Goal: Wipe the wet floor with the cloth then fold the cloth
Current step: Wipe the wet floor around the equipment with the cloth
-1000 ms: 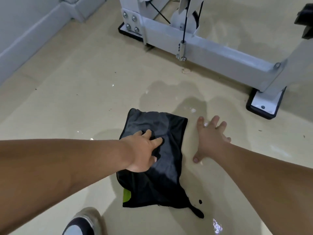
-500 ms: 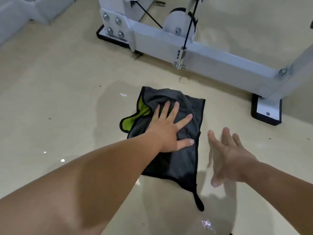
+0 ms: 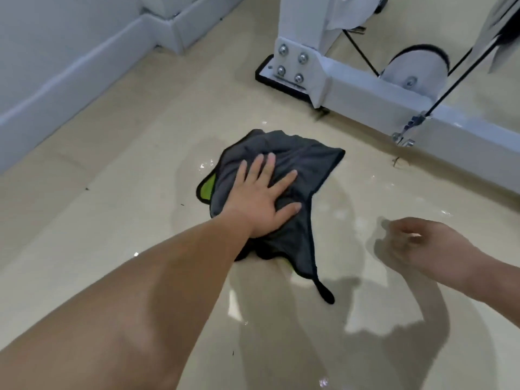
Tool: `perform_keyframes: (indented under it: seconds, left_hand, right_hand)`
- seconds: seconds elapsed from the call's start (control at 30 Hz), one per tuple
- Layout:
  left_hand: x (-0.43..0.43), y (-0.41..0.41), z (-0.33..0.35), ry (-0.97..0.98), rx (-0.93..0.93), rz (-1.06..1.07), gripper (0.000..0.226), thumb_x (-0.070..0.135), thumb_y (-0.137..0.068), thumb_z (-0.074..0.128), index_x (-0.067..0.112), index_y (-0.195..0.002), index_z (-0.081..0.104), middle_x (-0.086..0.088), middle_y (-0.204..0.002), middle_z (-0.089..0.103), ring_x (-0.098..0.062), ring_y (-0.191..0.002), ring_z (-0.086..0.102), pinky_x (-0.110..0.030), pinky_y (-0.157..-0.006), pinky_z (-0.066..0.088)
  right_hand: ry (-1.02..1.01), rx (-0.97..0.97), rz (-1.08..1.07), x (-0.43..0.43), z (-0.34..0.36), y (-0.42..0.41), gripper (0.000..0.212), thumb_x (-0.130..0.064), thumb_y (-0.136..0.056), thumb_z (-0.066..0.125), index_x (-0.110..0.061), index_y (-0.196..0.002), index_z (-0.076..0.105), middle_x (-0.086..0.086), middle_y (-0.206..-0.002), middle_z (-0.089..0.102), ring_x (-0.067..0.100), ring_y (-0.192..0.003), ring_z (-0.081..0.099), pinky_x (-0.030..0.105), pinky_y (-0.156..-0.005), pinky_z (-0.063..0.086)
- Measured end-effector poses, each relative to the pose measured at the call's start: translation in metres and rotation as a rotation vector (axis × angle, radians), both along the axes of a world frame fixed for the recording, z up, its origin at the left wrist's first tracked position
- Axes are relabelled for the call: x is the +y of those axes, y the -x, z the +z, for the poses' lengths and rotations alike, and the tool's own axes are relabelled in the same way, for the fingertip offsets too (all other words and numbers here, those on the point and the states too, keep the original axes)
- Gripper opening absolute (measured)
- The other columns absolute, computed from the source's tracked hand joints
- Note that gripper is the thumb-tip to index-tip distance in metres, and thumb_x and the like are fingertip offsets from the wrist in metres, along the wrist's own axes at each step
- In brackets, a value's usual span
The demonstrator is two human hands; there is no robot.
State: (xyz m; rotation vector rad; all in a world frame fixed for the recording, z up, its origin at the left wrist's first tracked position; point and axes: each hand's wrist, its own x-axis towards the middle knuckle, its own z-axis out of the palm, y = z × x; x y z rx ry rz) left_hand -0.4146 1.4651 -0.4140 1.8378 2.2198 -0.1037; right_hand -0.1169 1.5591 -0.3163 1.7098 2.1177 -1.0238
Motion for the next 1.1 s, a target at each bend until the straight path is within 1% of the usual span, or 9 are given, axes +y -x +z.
perform_keyframes:
  seconds: [0.17,0.3,0.43,0.63,0.77,0.87,0.97,1.03,1.1]
  left_hand:
    - [-0.055,-0.023,0.002,0.017,0.002,0.223,0.079,0.076,-0.098,0.004,0.038,-0.165,-0.009,-0.016,-0.172,-0.021,-0.042,-0.157,-0.023,-0.067,-0.122,-0.011]
    - [-0.103,-0.051,0.006,-0.022,-0.031,0.024,0.079,0.076,-0.099,0.014,0.036,-0.166,0.001,-0.014,-0.174,-0.013,-0.042,-0.157,-0.022,-0.07,-0.121,-0.008]
    - [-0.097,0.007,-0.001,-0.093,-0.076,-0.175,0.077,0.083,-0.096,0.022,0.049,-0.164,0.01,0.0,-0.176,-0.003,-0.029,-0.161,-0.011,-0.061,-0.126,-0.005]
    - [-0.095,-0.009,0.0,-0.021,0.056,0.21,0.077,0.081,-0.095,0.007,0.047,-0.164,-0.002,-0.004,-0.176,-0.011,-0.035,-0.16,-0.014,-0.075,-0.117,-0.011]
    - [-0.128,-0.081,0.005,0.013,-0.029,0.222,0.079,0.078,-0.097,0.011,0.041,-0.165,-0.002,-0.009,-0.175,-0.015,-0.042,-0.157,-0.021,-0.079,-0.113,-0.009]
    - [-0.161,-0.131,0.01,0.052,-0.075,0.129,0.077,0.075,-0.099,0.015,0.04,-0.166,0.001,-0.01,-0.175,-0.015,-0.043,-0.156,-0.024,-0.08,-0.113,-0.01]
    - [-0.199,-0.13,0.007,0.021,-0.105,0.046,0.074,0.075,-0.1,0.022,0.043,-0.165,0.008,-0.005,-0.176,-0.01,-0.036,-0.159,-0.02,-0.077,-0.117,-0.008]
    - [-0.235,-0.106,0.003,-0.011,-0.11,0.071,0.074,0.076,-0.099,0.028,0.046,-0.164,0.012,0.001,-0.176,-0.007,-0.029,-0.16,-0.016,-0.072,-0.121,-0.006]
    - [-0.273,-0.072,-0.002,-0.008,-0.092,0.223,0.074,0.077,-0.098,0.032,0.049,-0.164,0.015,0.004,-0.176,-0.006,-0.024,-0.161,-0.014,-0.07,-0.123,-0.002]
  right_hand:
    - [-0.025,-0.026,0.303,-0.023,-0.016,0.077,0.078,-0.041,-0.082,0.075,-0.034,-0.151,0.039,-0.007,-0.157,0.028,0.016,-0.138,0.04,0.03,-0.109,0.037]
    - [-0.097,-0.27,0.53,-0.032,-0.033,0.105,0.105,-0.054,-0.075,0.077,-0.036,-0.157,0.013,0.005,-0.16,0.008,0.03,-0.145,0.018,0.044,-0.108,0.043]
    - [-0.01,-0.262,0.508,-0.02,-0.045,0.097,0.112,-0.057,-0.073,0.079,-0.047,-0.157,0.005,-0.001,-0.166,-0.005,0.026,-0.153,0.005,0.046,-0.114,0.038]
    - [0.087,-0.269,0.465,-0.021,-0.041,0.093,0.112,-0.032,-0.077,0.079,-0.05,-0.156,0.002,-0.009,-0.166,-0.018,0.021,-0.155,-0.013,0.044,-0.115,0.038]
    - [0.004,-0.297,0.445,-0.032,-0.034,0.095,0.106,-0.028,-0.072,0.065,-0.05,-0.154,0.001,-0.012,-0.164,-0.007,0.022,-0.154,-0.005,0.052,-0.114,0.037]
    - [-0.163,-0.375,0.509,-0.048,-0.028,0.098,0.087,-0.03,-0.07,0.061,-0.039,-0.149,0.024,-0.005,-0.154,0.015,0.02,-0.146,0.018,0.05,-0.093,0.049]
    - [-0.265,-0.395,0.594,-0.068,-0.027,0.102,0.044,-0.024,-0.075,0.061,-0.025,-0.117,0.051,-0.004,-0.134,0.036,0.017,-0.13,0.038,0.036,-0.071,0.044]
    - [-0.289,-0.35,0.651,-0.082,-0.026,0.102,0.012,-0.022,-0.08,0.057,-0.028,-0.086,0.049,-0.01,-0.105,0.043,0.016,-0.109,0.05,0.028,-0.064,0.039]
    - [-0.328,-0.252,0.732,-0.091,-0.027,0.107,0.009,-0.026,-0.082,0.057,-0.029,-0.079,0.049,-0.01,-0.098,0.04,0.016,-0.107,0.052,0.03,-0.066,0.044]
